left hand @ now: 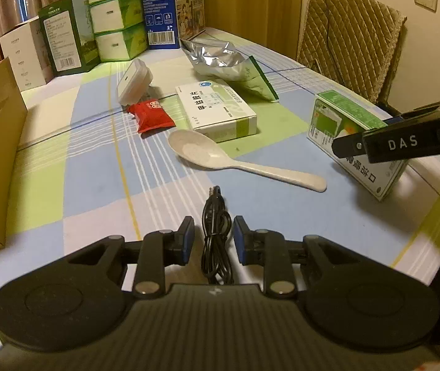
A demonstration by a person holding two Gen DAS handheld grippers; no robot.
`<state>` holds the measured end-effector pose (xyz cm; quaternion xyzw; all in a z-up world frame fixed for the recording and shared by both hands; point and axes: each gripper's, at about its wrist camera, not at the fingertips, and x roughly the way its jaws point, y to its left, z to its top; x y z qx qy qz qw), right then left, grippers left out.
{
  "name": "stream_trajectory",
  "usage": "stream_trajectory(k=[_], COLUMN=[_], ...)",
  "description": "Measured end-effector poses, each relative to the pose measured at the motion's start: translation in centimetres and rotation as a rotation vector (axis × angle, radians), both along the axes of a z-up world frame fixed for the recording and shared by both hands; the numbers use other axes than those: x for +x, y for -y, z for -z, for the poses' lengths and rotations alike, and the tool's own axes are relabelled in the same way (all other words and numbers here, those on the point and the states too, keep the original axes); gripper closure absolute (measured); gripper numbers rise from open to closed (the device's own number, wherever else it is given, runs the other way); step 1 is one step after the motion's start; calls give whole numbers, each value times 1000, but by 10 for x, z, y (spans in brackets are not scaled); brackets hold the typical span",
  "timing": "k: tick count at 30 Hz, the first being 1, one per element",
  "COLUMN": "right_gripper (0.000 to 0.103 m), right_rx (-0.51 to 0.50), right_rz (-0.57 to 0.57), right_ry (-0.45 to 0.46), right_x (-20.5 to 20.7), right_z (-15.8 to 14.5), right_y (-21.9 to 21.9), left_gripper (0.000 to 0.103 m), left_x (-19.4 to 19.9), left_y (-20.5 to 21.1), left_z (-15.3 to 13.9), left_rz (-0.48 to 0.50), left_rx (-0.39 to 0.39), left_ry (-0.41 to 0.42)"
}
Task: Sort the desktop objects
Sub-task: 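Carry the green box and black cable over the cardboard box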
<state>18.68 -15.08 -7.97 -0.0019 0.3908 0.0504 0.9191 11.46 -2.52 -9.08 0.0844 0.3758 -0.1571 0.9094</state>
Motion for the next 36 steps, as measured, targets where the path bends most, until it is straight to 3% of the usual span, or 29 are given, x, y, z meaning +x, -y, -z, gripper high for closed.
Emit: stream_trajectory(k=[1,13,17,22,36], right_gripper=[54,56,75,76,76], right_rx=[1,-1,-12,-36,-26], right_rz=[1,-9,-6,1,-30], right_ry=[2,-9,-19,-13,65], right_x=[0,6,10,9,-14], right_z=[0,2,4,2,-38], right_y=[0,-3,-4,-5,-22], left_gripper=[87,90,90,90,90], left_x=[-1,-3,-2,0,-7], left_y=[0,0,-1,-1,-14], left_z=[0,-10,-14,-16,-40], left_rz=[4,0,-7,-15,-53], left_rx=[-1,-24,-37,-43,-54], left_ry=[2,24,29,23,38])
